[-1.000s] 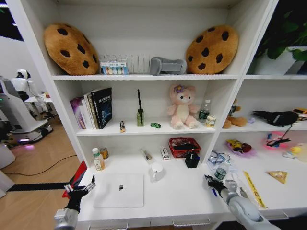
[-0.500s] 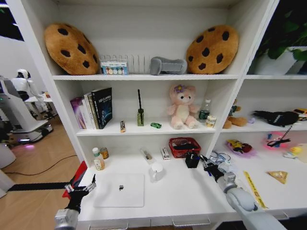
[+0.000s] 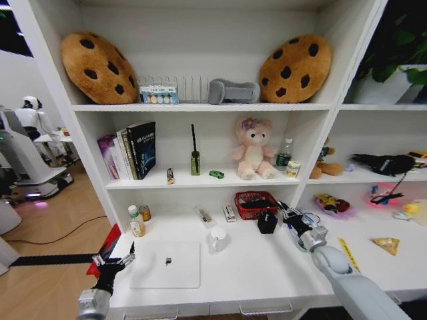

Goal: Organize the objects on the table.

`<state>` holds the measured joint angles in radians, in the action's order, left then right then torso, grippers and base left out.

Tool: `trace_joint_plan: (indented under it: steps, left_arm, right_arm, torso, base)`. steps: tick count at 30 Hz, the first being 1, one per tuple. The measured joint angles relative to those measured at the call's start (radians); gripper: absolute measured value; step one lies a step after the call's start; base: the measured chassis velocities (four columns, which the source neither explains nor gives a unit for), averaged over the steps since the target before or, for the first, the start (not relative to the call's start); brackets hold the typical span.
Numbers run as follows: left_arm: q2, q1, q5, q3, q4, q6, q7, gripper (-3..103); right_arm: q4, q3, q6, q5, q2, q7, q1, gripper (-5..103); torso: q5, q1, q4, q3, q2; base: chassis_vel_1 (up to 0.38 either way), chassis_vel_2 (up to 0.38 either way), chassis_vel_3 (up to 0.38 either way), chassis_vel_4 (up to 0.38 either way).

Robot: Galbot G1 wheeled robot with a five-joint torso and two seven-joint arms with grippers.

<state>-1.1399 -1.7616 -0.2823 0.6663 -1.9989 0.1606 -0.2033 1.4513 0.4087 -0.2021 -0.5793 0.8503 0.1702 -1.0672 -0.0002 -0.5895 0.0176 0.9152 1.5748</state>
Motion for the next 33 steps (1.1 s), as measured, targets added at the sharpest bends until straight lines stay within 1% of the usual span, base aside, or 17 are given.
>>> trace_joint_plan:
  steps: [3,8,15,20,26,29,33]
  left_arm:
    - [0.002,0.001,-0.006,0.006,0.002,0.0,0.0,100]
    - [0.001,-0.006,-0.008,0.009,0.005,0.0,0.0,100]
    - [0.001,0.005,-0.009,0.004,0.013,-0.002,-0.002,100]
    - [0.0,0.006,-0.012,0.0,0.013,-0.009,-0.004,100]
    - [0.003,-0.003,-0.015,0.004,0.009,-0.012,-0.004,100]
    - [0.003,-0.005,-0.016,0.005,0.007,-0.013,-0.005,100]
    - [0.004,-0.018,-0.018,0.008,0.0,-0.013,-0.001,100]
  right_arm:
    - [-0.055,-0.055,0.003,-0.003,0.016,-0.002,0.073,13]
    - [-0.089,-0.083,0.005,-0.004,0.026,-0.006,0.115,13]
    - [-0.129,-0.112,-0.007,-0.004,0.032,-0.01,0.143,13]
    - [-0.164,-0.141,-0.028,0.0,0.048,-0.019,0.182,13]
    - [-0.179,-0.167,-0.03,0.008,0.064,-0.031,0.211,13]
    - [-0.18,-0.169,-0.03,0.009,0.066,-0.032,0.211,13]
    - [-0.207,-0.173,-0.035,0.038,0.078,-0.044,0.221,13]
  torso:
    - [0.0001,0.0,-0.0003,0.0,0.0]
    - [0.0,0.0,-0.0001,0.0,0.0]
    - [-0.0001,0.0,0.0002,0.0,0.0]
    - [0.0,0.0,-0.0001,0.0,0.0]
    - [0.0,0.0,-0.0003,0.0,0.0]
    - [-0.0001,0.0,-0.0001,0.0,0.0]
    - [0.0,0.0,0.0001,0.0,0.0]
  base:
    - [0.0,0.0,0.0,0.0]
    - [0.0,0.0,0.0,0.0]
    - [0.0,0.0,0.0,0.0]
    - [0.0,0.0,0.0,0.0]
    - [0.0,0.0,0.0,0.0]
    - [0.0,0.0,0.0,0.0]
    - [0.0,0.0,0.0,0.0]
